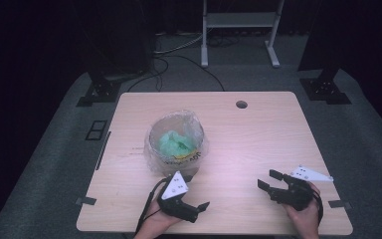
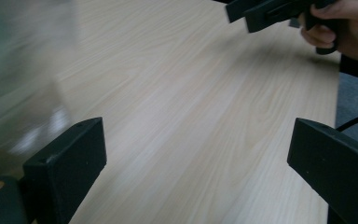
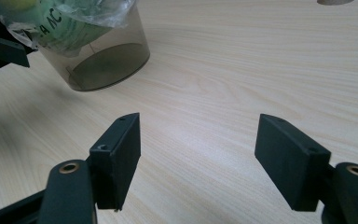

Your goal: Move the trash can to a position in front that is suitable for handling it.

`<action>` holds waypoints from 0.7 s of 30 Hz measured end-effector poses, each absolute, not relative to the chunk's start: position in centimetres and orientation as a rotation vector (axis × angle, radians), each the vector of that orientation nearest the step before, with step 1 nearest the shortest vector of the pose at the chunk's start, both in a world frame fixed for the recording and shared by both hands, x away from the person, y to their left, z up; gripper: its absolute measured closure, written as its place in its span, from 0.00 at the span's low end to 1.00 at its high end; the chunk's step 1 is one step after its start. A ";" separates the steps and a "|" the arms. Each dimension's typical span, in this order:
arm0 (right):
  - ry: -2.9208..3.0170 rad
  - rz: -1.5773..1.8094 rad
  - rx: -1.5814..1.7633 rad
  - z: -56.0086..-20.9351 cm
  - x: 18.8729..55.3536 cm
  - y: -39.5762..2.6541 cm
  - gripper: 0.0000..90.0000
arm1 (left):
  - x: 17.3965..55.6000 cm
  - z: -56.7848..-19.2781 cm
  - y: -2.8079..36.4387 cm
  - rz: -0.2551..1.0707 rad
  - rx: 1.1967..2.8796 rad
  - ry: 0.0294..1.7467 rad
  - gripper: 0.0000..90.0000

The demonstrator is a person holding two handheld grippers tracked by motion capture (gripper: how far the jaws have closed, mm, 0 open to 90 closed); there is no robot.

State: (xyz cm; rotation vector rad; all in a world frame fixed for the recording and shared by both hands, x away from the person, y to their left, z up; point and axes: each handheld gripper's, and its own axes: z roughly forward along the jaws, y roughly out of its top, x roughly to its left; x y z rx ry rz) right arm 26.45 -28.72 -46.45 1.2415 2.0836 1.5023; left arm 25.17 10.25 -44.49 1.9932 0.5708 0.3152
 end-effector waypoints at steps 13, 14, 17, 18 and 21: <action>2.090 1.502 1.242 -46.5 26.5 -28.2 0.34 | 24.9 -44.3 15.5 0.424 2.006 0.682 0.04; 2.090 1.502 1.242 -46.5 26.5 -28.2 0.34 | 25.0 -44.3 15.8 0.432 2.002 0.688 0.04; 2.092 1.500 1.237 -46.5 26.5 -28.1 0.34 | 25.2 -44.3 16.7 0.455 2.007 0.717 0.04; 2.094 1.501 1.236 -46.5 26.5 -28.1 0.34 | 25.2 -44.3 16.7 0.455 2.007 0.717 0.04; 2.095 1.500 1.235 -46.5 26.5 -28.1 0.34 | 25.7 -44.5 17.1 0.468 1.999 0.739 0.04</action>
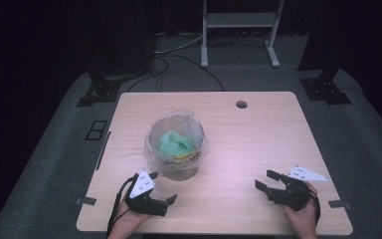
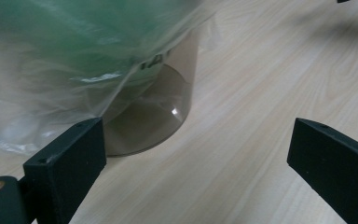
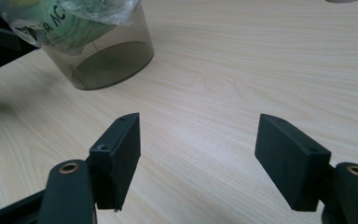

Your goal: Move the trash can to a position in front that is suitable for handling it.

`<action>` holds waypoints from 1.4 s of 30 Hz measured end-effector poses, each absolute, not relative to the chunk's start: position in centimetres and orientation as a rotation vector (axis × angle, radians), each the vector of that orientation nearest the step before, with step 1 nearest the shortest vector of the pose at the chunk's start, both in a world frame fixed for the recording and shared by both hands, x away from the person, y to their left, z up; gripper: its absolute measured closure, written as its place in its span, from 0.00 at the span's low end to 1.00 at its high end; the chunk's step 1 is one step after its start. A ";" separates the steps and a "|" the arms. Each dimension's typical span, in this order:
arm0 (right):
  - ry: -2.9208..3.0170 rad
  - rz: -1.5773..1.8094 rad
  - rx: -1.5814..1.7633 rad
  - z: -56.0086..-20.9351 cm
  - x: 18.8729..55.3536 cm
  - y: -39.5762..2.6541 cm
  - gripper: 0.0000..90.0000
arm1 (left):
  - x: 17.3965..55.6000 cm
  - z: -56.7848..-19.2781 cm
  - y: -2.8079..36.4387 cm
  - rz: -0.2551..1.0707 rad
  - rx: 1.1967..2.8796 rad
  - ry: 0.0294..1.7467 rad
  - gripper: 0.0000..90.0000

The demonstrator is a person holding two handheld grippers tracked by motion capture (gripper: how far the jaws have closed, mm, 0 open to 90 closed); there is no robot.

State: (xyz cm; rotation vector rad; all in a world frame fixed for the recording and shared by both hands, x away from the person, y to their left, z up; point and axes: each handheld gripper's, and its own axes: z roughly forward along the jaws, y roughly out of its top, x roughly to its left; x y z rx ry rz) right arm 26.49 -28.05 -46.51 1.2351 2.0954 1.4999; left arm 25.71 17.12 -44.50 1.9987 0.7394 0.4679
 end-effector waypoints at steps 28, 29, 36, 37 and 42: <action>2.081 1.503 1.237 -46.4 26.3 -28.3 0.34 | 27.3 -44.5 16.1 0.474 1.986 0.736 0.04; 2.080 1.503 1.238 -46.4 26.3 -28.3 0.34 | 27.3 -44.5 16.1 0.474 1.987 0.737 0.04; 2.081 1.503 1.238 -46.4 26.3 -28.3 0.34 | 27.6 -44.2 16.0 0.482 1.978 0.738 0.04; 2.081 1.503 1.238 -46.4 26.3 -28.3 0.34 | 27.6 -44.2 16.0 0.482 1.978 0.738 0.04; 2.081 1.504 1.240 -46.4 26.3 -28.4 0.34 | 27.8 -44.3 15.9 0.482 1.972 0.741 0.04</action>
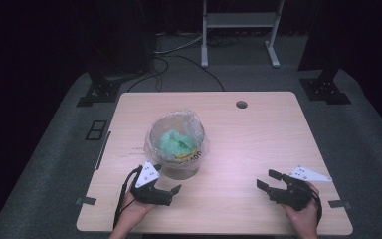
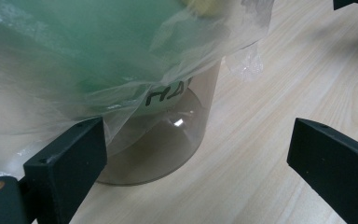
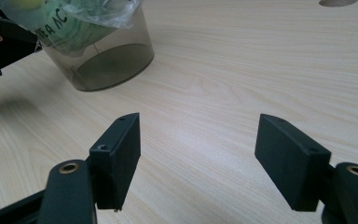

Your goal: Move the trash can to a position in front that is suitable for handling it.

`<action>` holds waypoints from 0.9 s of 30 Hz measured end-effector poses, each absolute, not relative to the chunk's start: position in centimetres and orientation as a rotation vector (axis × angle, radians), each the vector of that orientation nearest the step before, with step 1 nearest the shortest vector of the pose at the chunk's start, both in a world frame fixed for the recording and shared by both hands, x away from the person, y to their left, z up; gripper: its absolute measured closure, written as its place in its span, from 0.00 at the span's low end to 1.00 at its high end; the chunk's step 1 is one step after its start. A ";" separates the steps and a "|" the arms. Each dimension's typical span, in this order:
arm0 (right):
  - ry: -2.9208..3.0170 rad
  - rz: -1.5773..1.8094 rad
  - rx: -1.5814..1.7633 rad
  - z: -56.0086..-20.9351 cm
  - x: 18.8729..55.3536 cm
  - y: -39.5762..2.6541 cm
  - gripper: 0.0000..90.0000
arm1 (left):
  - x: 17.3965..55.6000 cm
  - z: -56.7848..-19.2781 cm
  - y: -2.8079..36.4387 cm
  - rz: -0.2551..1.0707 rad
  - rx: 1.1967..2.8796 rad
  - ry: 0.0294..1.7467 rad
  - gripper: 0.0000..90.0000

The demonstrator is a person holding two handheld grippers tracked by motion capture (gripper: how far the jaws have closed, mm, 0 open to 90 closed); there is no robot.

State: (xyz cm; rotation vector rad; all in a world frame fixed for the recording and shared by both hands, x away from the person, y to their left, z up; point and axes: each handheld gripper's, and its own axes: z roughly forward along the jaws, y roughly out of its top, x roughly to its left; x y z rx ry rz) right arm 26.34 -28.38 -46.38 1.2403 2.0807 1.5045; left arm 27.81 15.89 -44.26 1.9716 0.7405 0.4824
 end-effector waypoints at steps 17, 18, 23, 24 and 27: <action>2.072 1.506 1.245 -46.4 26.4 -28.7 0.34 | 31.0 -44.4 13.9 0.477 1.943 0.756 0.04; 2.070 1.508 1.245 -46.4 26.4 -28.8 0.34 | 31.5 -44.3 13.5 0.472 1.942 0.754 0.04; 2.066 1.509 1.250 -46.4 26.5 -29.0 0.34 | 32.3 -44.2 12.7 0.464 1.935 0.750 0.04; 2.065 1.511 1.249 -46.4 26.4 -29.0 0.34 | 32.6 -44.1 12.4 0.459 1.931 0.750 0.04; 2.063 1.512 1.250 -46.4 26.4 -29.1 0.34 | 33.0 -44.0 12.1 0.458 1.931 0.747 0.04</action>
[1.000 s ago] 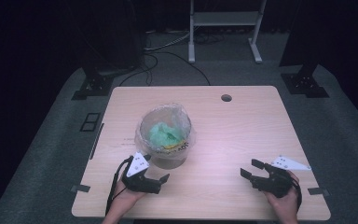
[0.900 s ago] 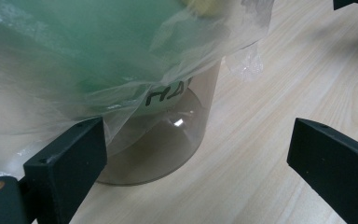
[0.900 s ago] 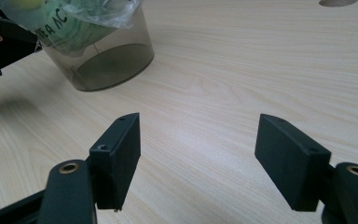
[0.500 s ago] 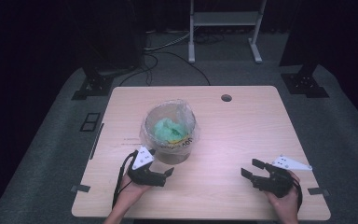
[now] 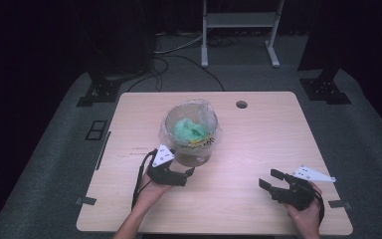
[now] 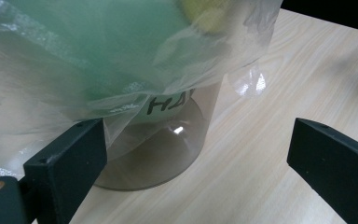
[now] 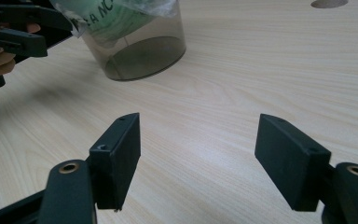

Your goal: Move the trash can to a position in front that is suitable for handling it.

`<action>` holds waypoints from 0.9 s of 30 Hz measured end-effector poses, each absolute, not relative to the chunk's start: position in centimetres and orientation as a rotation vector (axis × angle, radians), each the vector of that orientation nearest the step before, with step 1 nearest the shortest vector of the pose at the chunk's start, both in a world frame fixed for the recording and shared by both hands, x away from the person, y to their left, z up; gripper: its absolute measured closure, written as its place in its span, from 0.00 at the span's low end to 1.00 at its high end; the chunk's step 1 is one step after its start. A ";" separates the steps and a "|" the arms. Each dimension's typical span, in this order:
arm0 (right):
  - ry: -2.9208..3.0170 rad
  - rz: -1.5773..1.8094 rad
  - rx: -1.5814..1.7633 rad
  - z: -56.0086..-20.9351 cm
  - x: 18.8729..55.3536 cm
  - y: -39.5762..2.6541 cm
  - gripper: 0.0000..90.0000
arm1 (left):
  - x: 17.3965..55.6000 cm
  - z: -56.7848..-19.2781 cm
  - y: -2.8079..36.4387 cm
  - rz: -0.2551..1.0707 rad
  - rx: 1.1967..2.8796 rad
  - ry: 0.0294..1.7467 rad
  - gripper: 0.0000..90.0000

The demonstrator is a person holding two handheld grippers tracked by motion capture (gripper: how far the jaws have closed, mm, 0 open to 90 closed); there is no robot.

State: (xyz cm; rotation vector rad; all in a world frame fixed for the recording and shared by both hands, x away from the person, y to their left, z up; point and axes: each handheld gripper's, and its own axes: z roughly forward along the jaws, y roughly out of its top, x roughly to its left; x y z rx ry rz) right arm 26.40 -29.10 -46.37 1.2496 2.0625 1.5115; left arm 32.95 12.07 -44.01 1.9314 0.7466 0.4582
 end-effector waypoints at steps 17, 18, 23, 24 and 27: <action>2.067 1.513 1.259 -46.5 26.5 -29.2 0.34 | 32.0 -43.5 14.2 0.429 1.932 0.767 0.05; 2.067 1.513 1.259 -46.5 26.5 -29.2 0.34 | 31.9 -43.2 14.4 0.435 1.932 0.763 0.05; 2.077 1.510 1.257 -46.6 26.6 -28.9 0.34 | 31.7 -41.7 15.2 0.457 1.924 0.751 0.05; 2.077 1.510 1.257 -46.6 26.6 -28.9 0.34 | 31.7 -41.3 15.3 0.463 1.922 0.747 0.05; 2.076 1.510 1.260 -46.6 26.5 -28.9 0.34 | 31.9 -39.8 15.8 0.476 1.903 0.736 0.05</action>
